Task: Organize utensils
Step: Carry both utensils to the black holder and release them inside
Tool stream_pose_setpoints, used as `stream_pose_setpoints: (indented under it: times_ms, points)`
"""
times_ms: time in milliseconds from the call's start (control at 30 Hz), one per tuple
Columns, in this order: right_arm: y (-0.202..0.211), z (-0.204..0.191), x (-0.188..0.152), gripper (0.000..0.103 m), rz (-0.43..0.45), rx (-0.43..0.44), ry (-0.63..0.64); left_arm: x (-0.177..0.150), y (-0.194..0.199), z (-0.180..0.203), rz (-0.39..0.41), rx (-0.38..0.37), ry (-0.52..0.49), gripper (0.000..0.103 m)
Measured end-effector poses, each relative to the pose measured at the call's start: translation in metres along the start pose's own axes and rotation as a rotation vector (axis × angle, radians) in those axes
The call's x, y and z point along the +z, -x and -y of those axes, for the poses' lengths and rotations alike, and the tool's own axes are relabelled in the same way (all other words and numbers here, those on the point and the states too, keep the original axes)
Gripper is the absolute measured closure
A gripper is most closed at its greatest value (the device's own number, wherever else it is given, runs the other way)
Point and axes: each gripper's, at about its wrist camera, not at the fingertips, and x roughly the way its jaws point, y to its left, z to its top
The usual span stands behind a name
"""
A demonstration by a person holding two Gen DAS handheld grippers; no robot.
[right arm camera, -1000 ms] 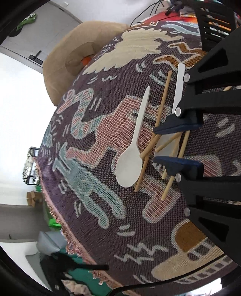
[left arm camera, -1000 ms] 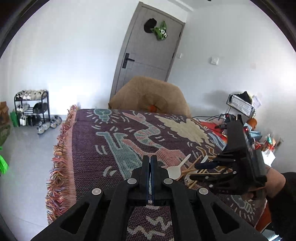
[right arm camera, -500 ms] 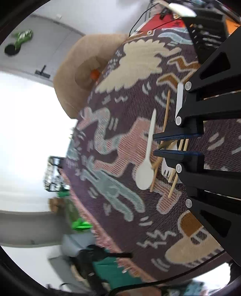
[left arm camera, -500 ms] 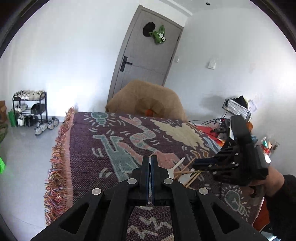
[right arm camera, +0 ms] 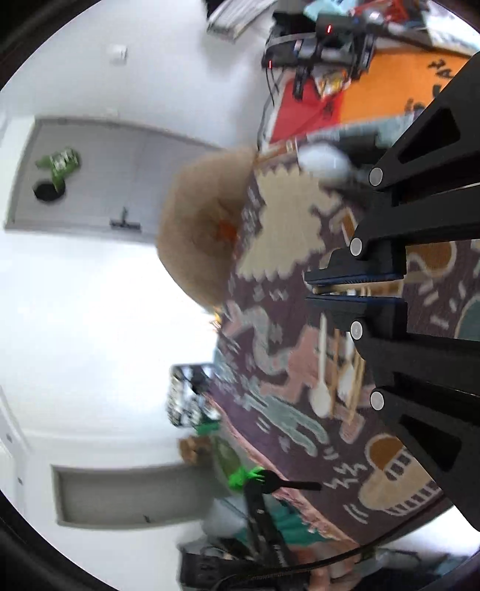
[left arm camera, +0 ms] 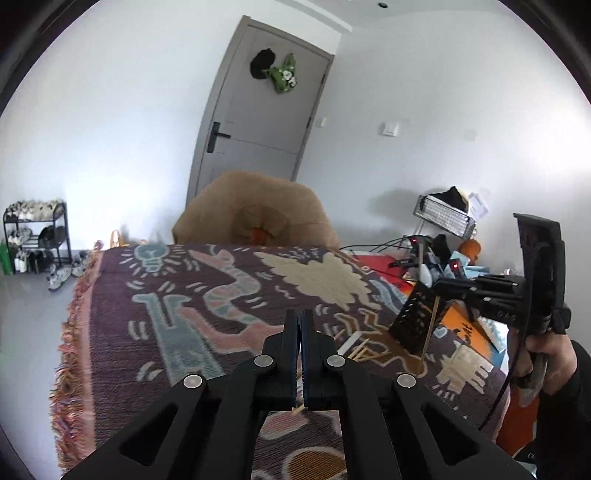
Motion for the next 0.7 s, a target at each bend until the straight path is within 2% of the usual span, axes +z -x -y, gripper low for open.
stream_pose_setpoints:
  times_ms: [367,500,700]
  points:
    - [0.087,0.057,0.036,0.097,0.258,-0.116,-0.123,0.034,-0.019,0.065,0.049,-0.094,-0.074,0.102]
    - [0.094,0.067,0.043,0.097,0.295,-0.147,-0.142,0.045,-0.027,0.087,0.061,-0.130,-0.108,0.102]
    - [0.076,0.084,0.040,0.097,0.297,-0.167,-0.176,0.055,-0.039,0.113,0.068,-0.166,-0.137,0.102]
